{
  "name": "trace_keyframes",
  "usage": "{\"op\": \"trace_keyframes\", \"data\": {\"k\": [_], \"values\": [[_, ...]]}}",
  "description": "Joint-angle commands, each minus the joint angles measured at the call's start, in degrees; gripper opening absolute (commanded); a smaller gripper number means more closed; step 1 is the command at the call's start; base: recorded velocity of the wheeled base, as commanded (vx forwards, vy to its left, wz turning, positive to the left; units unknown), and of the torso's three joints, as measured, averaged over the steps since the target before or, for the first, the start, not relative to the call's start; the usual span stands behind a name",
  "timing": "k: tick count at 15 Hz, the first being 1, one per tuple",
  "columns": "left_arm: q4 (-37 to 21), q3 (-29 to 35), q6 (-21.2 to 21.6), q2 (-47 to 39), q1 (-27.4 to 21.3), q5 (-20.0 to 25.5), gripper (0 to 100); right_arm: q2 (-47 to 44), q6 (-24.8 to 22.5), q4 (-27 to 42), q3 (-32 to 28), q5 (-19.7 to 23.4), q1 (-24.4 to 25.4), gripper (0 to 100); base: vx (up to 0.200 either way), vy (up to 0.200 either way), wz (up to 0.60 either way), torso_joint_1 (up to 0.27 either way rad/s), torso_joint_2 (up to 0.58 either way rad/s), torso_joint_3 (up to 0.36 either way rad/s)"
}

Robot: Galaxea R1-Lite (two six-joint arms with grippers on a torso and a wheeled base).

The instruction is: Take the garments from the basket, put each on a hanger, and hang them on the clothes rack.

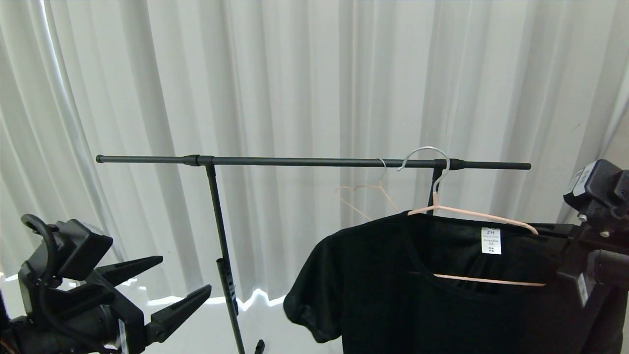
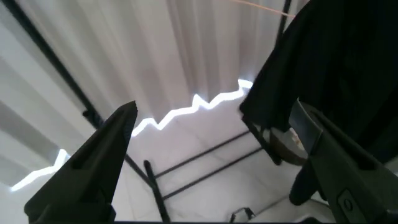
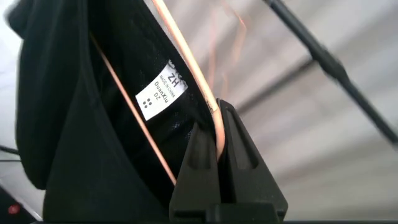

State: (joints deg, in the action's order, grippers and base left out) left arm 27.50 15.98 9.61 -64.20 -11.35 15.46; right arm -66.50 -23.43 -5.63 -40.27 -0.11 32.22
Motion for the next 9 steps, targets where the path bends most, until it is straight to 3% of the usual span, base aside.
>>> {"op": "trace_keyframes", "data": {"k": [1,2,5,9], "values": [[0.0,0.5,1.2,-0.2,2.3,-1.9,100,-0.5,2.3,0.2,1.5,-2.9,-0.4,0,0.000,0.000,0.00,0.000,0.00,0.000],[0.0,0.7,4.2,-0.6,3.7,-6.7,100,-1.6,7.4,0.3,1.8,-6.6,-0.4,0,0.000,0.000,0.00,0.000,0.00,0.000],[1.3,0.9,5.2,0.5,4.4,-8.4,100,-2.9,10.6,0.3,1.9,-14.0,-0.4,0,0.000,0.000,0.00,0.000,0.00,0.000],[2.6,0.6,7.7,0.5,4.8,-8.6,100,-3.1,11.1,-0.2,3.4,-15.6,-0.3,0,0.000,0.000,0.00,0.000,0.00,0.000]]}}
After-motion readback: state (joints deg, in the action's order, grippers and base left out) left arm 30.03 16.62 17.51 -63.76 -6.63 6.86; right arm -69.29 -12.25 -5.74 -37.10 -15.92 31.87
